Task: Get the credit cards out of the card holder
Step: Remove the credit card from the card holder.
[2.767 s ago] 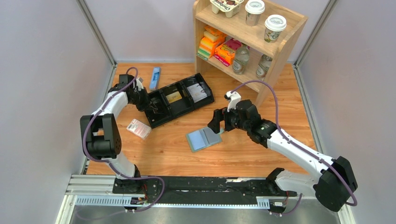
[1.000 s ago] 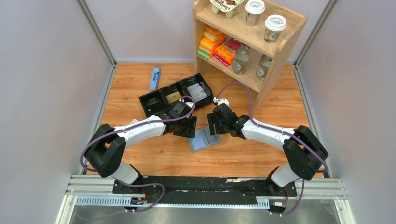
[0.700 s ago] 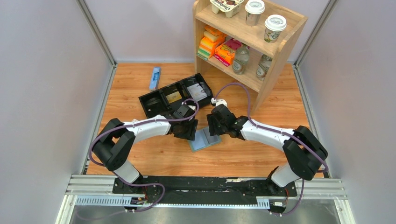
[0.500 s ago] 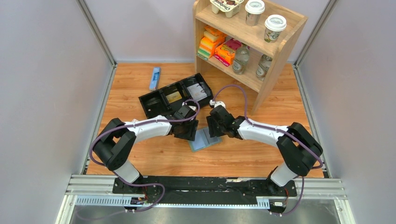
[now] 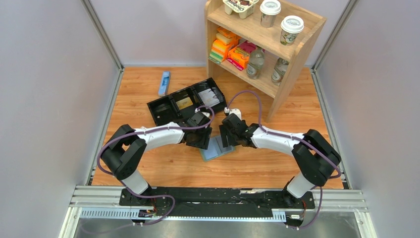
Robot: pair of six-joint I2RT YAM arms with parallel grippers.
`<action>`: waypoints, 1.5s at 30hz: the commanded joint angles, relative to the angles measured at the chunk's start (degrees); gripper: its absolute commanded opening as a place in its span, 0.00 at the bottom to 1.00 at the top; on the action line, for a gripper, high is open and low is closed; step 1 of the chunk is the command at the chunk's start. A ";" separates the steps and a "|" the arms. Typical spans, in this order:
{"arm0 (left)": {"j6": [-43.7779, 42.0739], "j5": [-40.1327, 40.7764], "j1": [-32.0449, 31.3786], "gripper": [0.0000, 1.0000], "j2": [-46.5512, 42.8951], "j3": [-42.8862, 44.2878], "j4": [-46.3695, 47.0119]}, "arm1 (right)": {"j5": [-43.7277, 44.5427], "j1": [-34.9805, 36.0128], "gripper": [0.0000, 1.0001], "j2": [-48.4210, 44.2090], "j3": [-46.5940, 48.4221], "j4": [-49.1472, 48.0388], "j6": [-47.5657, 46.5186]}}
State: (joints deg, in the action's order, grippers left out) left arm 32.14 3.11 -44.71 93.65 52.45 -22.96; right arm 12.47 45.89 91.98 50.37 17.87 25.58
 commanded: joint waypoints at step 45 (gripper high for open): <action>1.61 -1.53 -0.64 0.63 2.68 -0.94 -1.03 | -17.21 -3.44 0.48 5.84 5.44 -3.01 -1.15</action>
State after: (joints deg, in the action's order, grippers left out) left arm 32.32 3.49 -44.93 93.76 52.47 -22.92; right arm -0.60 42.28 97.10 55.20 16.60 24.18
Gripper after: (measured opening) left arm 0.631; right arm 0.504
